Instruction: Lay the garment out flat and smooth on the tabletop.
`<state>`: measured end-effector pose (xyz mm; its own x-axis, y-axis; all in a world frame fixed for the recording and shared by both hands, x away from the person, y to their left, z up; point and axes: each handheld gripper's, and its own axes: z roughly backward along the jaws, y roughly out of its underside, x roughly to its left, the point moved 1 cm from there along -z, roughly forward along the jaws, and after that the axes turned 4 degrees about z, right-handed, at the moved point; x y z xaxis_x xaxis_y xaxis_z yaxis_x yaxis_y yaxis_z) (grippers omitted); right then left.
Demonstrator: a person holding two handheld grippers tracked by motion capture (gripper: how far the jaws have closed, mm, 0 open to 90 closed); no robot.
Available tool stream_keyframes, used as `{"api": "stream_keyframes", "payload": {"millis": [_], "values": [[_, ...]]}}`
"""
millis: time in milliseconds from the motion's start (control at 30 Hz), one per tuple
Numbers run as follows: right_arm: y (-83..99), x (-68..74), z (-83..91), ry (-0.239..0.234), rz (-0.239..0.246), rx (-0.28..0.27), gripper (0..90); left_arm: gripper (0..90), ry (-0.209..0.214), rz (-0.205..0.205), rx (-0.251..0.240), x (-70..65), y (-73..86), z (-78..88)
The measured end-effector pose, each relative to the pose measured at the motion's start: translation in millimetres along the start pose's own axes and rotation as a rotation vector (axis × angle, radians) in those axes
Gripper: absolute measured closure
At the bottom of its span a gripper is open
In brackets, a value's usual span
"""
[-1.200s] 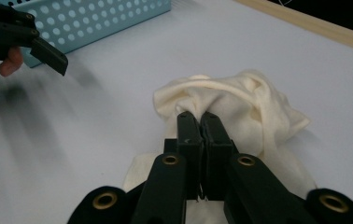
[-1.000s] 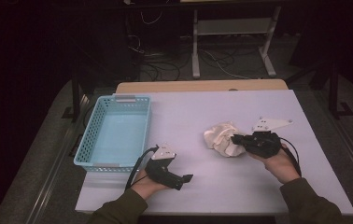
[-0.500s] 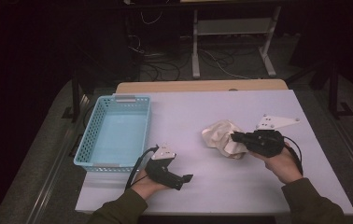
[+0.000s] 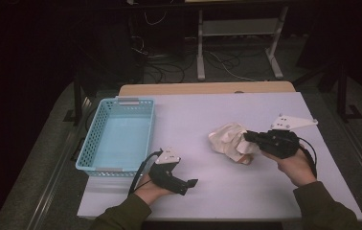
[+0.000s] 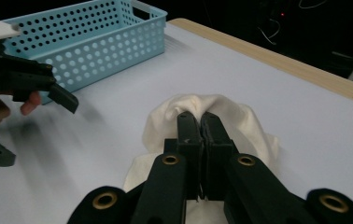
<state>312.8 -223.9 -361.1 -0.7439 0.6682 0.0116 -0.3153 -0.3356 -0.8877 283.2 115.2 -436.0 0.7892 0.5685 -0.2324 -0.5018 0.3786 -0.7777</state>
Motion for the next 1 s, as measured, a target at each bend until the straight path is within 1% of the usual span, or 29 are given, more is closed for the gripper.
{"api": "stream_keyframes", "payload": {"millis": [67, 167, 367, 433, 600, 667, 767, 800, 900, 933, 1000], "values": [[2.2, -4.2, 1.2, 0.011, -0.009, 0.004, 86.4, 0.0, 0.001, 0.001, 0.001, 0.1, 0.1, 0.0], [5.9, -10.8, 2.2, 0.031, -0.019, 0.010, 86.4, 0.0, -0.001, -0.008, 0.004, 0.6, 0.0, 0.2], [14.9, -24.0, 4.6, 0.078, -0.039, 0.040, 86.4, 0.0, 0.000, -0.002, 0.000, 0.4, 0.1, 0.0], [18.3, -28.8, 5.4, 0.090, -0.057, 0.046, 86.3, 0.0, 0.001, -0.002, 0.001, 0.4, 0.3, -0.2], [27.0, -40.0, 6.3, 0.116, -0.083, 0.067, 86.3, 0.0, 0.003, -0.002, 0.006, 0.1, 0.4, -0.3], [30.8, -44.3, 5.6, 0.123, -0.095, 0.077, 86.3, 0.0, 0.003, -0.003, 0.008, 0.3, 0.5, -0.4], [32.8, -46.3, 4.9, 0.128, -0.099, 0.084, 86.3, 0.0, 0.003, -0.004, 0.010, 0.5, 0.7, -0.5], [38.8, -52.1, 2.5, 0.140, -0.113, 0.106, 86.2, 0.0, 0.003, -0.003, 0.011, 0.4, 0.8, -0.6], [43.3, -55.8, 0.2, 0.145, -0.121, 0.121, 86.2, 0.0, 0.004, -0.001, 0.013, 0.3, 0.9, -0.8], [48.2, -59.3, -2.9, 0.150, -0.132, 0.142, 86.2, 0.0, 0.005, -0.002, 0.012, 0.3, 0.8, -0.8], [50.1, -60.8, -4.1, 0.147, -0.138, 0.149, 86.2, 0.0, 0.004, -0.002, 0.012, 0.3, 0.8, -0.8]]}}
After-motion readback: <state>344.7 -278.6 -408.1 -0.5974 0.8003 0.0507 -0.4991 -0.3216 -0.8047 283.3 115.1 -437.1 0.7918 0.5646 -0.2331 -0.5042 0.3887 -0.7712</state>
